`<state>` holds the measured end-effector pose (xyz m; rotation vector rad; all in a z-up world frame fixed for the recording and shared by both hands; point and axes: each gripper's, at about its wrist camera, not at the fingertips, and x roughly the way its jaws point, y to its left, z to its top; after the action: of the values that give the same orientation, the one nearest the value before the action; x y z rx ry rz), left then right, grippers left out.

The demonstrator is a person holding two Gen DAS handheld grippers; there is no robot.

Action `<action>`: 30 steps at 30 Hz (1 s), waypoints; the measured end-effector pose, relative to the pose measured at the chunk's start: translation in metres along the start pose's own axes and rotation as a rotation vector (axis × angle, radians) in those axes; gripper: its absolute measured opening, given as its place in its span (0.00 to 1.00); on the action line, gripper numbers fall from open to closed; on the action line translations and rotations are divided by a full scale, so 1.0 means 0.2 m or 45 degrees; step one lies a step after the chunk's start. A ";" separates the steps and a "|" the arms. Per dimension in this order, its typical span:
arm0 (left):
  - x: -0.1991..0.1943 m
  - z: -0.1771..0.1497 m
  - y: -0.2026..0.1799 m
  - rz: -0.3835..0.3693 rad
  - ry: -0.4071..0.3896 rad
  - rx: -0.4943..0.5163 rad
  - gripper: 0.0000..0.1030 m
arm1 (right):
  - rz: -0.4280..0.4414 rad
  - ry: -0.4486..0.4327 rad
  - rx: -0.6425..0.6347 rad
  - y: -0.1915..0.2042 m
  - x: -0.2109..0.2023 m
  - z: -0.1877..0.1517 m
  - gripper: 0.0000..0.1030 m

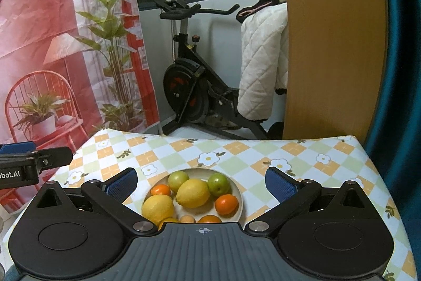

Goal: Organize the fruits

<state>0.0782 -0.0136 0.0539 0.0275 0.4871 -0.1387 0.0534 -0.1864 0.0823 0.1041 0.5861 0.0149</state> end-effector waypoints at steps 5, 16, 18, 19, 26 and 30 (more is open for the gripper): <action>0.00 0.00 0.00 0.012 -0.001 0.000 0.86 | 0.003 0.008 0.001 0.00 0.00 0.00 1.00; 0.01 0.00 0.00 0.017 0.010 0.000 0.86 | 0.004 0.018 0.004 0.00 0.01 0.00 1.00; 0.01 0.00 0.01 0.015 0.012 -0.002 0.86 | 0.002 0.018 0.003 0.00 0.01 -0.01 1.00; 0.01 0.00 0.01 0.015 0.014 -0.003 0.86 | 0.001 0.017 0.003 0.00 0.01 -0.01 1.00; 0.01 0.00 0.01 0.006 0.031 -0.007 0.86 | 0.000 0.032 0.002 0.00 0.02 -0.01 1.00; 0.01 0.00 0.02 0.002 0.037 -0.010 0.86 | -0.001 0.040 0.003 0.00 0.02 -0.01 1.00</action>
<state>0.0811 -0.0108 0.0523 0.0222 0.5170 -0.1353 0.0567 -0.1868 0.0784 0.1065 0.6176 0.0153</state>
